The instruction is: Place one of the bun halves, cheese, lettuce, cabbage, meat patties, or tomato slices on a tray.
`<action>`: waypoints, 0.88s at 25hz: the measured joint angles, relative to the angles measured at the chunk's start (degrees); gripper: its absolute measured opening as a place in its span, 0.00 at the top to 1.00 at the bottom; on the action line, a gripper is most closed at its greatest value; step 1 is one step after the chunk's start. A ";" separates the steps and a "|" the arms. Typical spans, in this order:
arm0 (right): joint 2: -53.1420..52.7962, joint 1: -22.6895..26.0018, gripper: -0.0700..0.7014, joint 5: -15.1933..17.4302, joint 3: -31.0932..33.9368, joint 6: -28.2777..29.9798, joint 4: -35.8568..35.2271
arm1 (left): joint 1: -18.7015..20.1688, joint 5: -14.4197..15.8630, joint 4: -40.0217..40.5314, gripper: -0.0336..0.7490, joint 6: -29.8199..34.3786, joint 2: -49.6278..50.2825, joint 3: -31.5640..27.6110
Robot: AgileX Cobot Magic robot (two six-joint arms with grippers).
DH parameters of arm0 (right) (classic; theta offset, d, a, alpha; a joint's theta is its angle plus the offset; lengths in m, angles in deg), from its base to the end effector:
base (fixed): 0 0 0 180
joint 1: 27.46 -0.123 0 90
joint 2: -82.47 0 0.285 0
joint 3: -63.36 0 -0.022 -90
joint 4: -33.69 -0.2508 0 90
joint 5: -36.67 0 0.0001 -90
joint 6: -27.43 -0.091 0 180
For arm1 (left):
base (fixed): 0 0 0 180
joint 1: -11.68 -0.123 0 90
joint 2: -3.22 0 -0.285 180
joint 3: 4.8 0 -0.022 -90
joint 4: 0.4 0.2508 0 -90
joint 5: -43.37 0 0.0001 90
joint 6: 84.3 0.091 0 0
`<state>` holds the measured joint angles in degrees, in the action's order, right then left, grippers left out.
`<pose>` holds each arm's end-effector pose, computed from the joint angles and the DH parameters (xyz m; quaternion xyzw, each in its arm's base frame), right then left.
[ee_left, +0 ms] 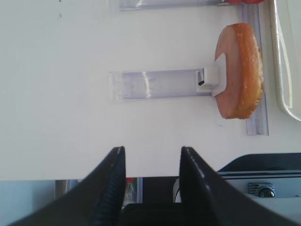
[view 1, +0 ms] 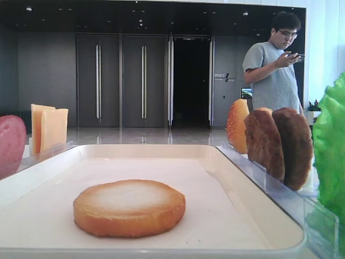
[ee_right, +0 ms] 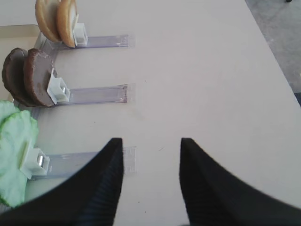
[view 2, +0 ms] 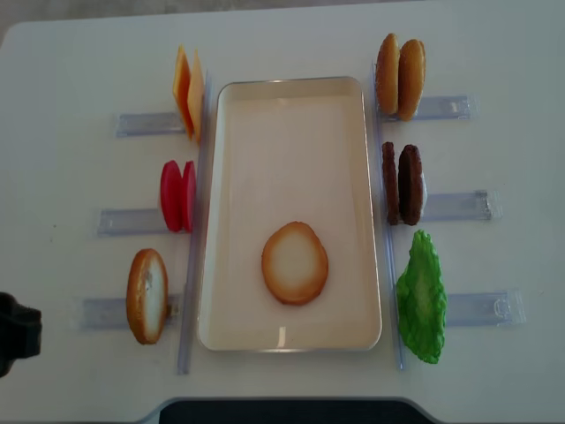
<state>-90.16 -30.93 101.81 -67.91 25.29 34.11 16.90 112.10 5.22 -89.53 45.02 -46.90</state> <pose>-0.0089 -0.0011 0.2704 -0.0098 0.8713 0.0204 0.4902 0.0767 0.0013 0.2810 0.0064 0.9704 0.0269 0.2397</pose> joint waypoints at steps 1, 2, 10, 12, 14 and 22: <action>0.00 0.00 0.51 0.00 0.00 0.00 0.00 | 0.00 -0.08 0.00 0.58 0.06 -1.90 -0.74; 0.00 0.00 0.51 0.00 0.00 0.00 0.00 | 0.00 -0.22 0.00 0.59 0.26 -3.46 -1.59; 0.00 0.00 0.51 0.00 0.00 0.00 0.00 | 0.00 -0.69 0.00 0.63 1.26 -16.89 -5.51; 0.00 0.00 0.51 0.00 0.00 0.00 0.00 | 0.00 -1.53 0.00 0.64 1.28 -20.55 -5.82; 0.00 0.00 0.51 0.00 0.00 0.00 0.00 | 0.00 -2.23 0.00 0.64 1.33 -23.88 -6.27; 0.00 0.00 0.51 0.00 0.00 0.00 0.00 | 0.00 -4.66 0.00 0.65 1.33 -33.23 -7.86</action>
<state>-90.16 -30.93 101.81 -67.91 25.29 34.11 16.90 107.45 5.22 -88.20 11.79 -54.76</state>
